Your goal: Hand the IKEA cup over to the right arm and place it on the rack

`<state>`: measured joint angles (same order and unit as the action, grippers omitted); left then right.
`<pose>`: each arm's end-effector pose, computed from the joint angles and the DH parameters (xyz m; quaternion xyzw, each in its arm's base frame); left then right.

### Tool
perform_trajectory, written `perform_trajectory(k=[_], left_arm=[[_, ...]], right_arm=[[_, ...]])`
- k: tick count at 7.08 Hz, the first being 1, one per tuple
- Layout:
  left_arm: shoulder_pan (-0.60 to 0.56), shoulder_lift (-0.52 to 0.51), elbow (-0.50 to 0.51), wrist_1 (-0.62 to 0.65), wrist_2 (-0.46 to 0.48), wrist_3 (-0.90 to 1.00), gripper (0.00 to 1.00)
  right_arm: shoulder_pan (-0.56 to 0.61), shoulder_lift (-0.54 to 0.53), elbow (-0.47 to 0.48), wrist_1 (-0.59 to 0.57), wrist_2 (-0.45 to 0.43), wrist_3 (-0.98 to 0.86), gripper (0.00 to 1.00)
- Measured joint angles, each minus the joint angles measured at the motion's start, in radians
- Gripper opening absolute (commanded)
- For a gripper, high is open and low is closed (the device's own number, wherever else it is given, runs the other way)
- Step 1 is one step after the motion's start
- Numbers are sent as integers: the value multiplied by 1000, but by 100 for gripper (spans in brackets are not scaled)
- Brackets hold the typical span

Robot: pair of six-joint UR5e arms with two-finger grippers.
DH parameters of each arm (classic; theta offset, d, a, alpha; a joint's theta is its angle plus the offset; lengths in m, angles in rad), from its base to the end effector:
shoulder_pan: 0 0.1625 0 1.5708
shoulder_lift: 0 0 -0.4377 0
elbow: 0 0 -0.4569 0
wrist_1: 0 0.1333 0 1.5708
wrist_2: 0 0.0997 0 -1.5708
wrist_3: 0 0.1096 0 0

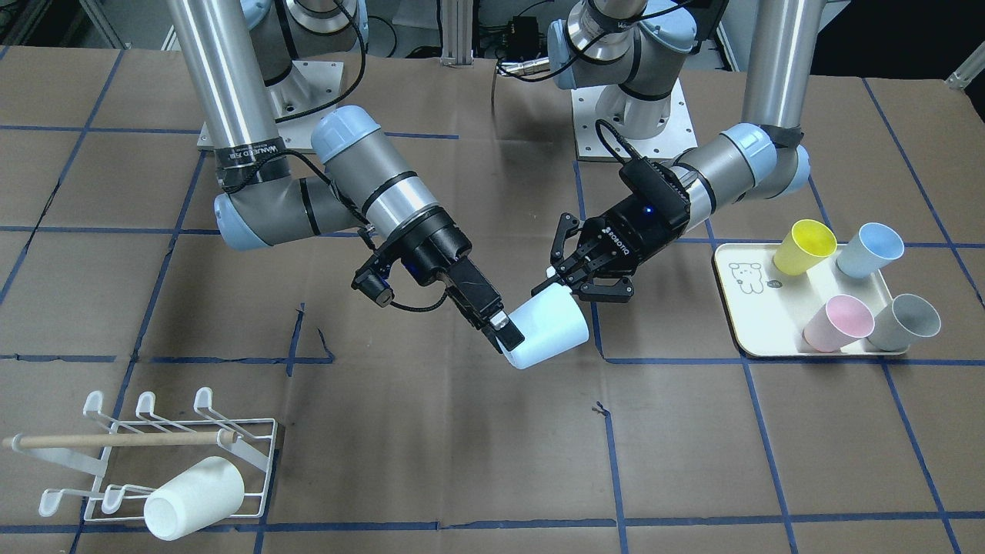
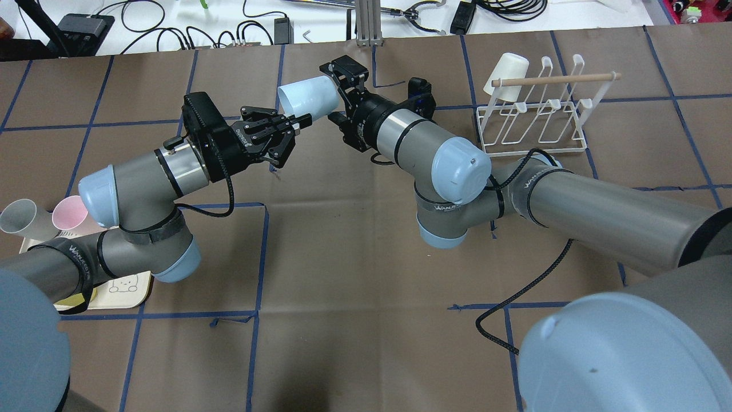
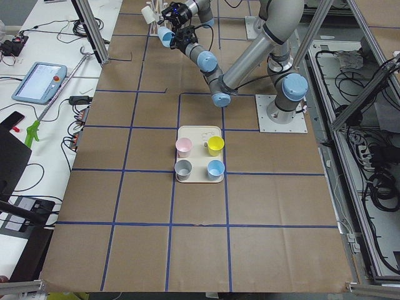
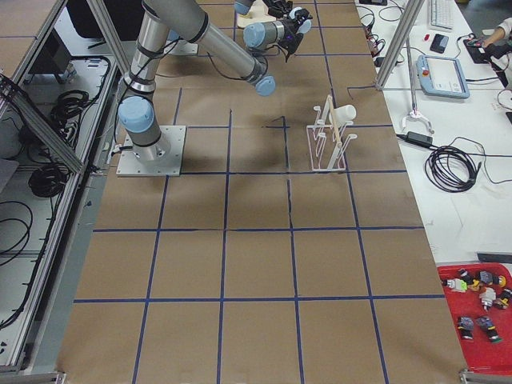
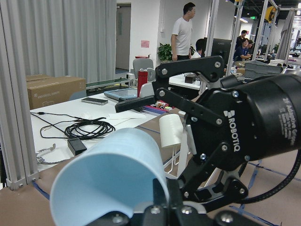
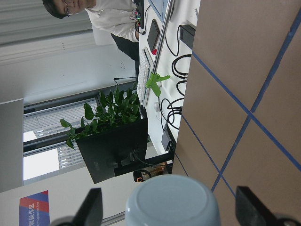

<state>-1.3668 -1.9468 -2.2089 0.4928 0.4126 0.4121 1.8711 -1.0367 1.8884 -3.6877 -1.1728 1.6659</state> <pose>-0.1296 -0.5271 0.2463 -0.3479 -0.6920 0.5432 0.3242 0.3602 -0.5690 0.2602 0.4081 0.6871 -0.1887 0.5707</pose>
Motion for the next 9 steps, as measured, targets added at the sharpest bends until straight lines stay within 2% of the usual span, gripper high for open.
perform_trajectory(k=[9], left_arm=[[-1, 0, 0, 0, 0, -1, 7]], right_arm=[[26, 15, -24, -1, 1, 3, 96]])
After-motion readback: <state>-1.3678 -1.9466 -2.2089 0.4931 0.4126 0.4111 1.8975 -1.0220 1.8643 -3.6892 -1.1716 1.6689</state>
